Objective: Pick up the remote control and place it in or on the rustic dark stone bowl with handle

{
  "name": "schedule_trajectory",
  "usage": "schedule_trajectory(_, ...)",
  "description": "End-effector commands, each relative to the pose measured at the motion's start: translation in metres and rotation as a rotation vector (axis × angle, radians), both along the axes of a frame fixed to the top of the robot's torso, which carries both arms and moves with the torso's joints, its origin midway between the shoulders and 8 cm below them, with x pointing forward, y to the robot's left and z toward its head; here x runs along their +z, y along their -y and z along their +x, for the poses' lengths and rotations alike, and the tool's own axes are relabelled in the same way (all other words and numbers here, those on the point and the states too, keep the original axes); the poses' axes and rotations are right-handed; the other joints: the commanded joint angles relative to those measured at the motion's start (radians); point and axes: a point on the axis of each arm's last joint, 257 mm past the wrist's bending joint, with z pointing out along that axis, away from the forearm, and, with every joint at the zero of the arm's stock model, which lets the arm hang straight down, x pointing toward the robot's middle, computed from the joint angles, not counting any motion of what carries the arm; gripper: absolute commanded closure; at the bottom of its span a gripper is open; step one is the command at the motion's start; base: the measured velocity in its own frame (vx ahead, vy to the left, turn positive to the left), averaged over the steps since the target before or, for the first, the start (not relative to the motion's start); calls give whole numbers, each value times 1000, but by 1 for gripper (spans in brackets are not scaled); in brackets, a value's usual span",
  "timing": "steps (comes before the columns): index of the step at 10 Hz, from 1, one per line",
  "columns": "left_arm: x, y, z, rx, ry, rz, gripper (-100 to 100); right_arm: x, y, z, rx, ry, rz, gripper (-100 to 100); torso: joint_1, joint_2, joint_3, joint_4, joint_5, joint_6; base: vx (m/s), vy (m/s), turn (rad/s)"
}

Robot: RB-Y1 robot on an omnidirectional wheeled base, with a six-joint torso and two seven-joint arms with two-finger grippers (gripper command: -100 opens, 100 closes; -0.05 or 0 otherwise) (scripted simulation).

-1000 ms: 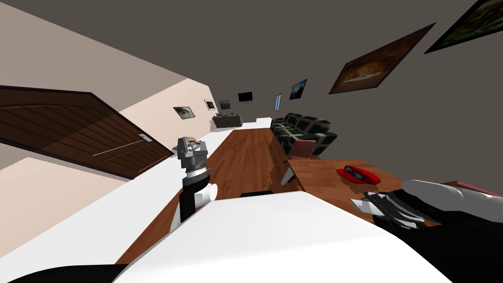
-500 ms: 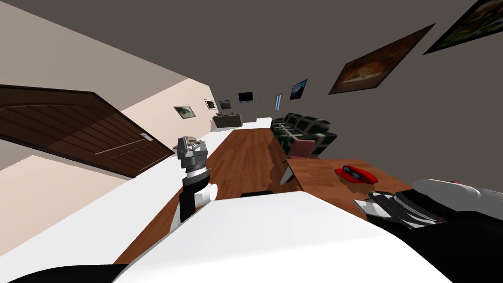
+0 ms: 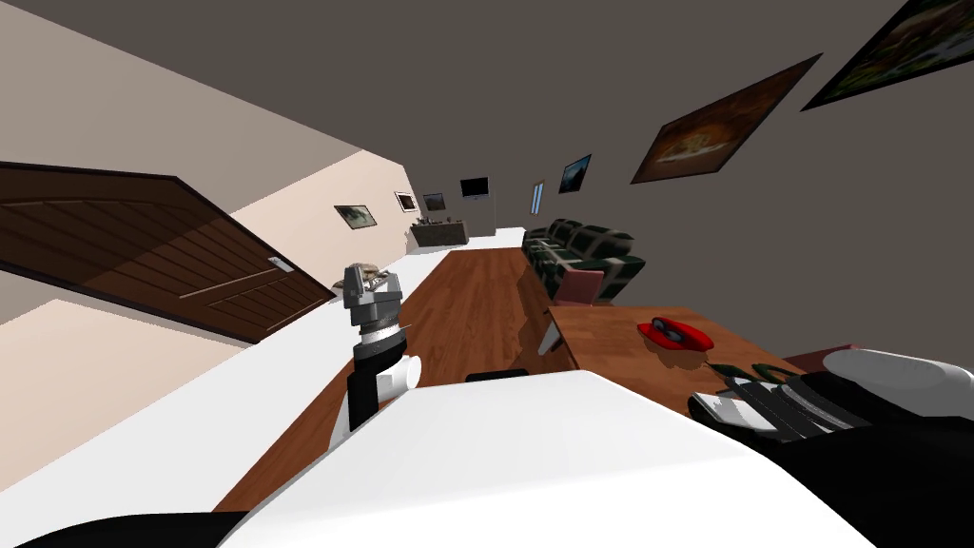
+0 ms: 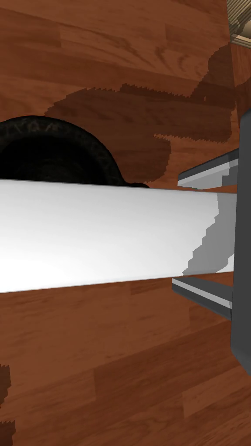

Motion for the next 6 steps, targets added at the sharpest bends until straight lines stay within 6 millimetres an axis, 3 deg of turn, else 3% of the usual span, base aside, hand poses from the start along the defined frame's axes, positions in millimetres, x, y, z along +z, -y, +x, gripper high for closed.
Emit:
schedule_trajectory(1,0,0,0,0,0,0,0,1,-2,-5,13,-2,18,100,0,0,0,0,0,0,-64,-119,-24)
schedule_trajectory(5,0,0,0,0,0,0,0,1,-6,-9,30,1,37,100,0,0,0,0,0,-1,-37,-87,-21)
schedule_trajectory(6,0,0,0,0,0,0,0,1,-6,-9,34,0,38,-100,3,-2,-1,0,1,-1,-4,-10,2)
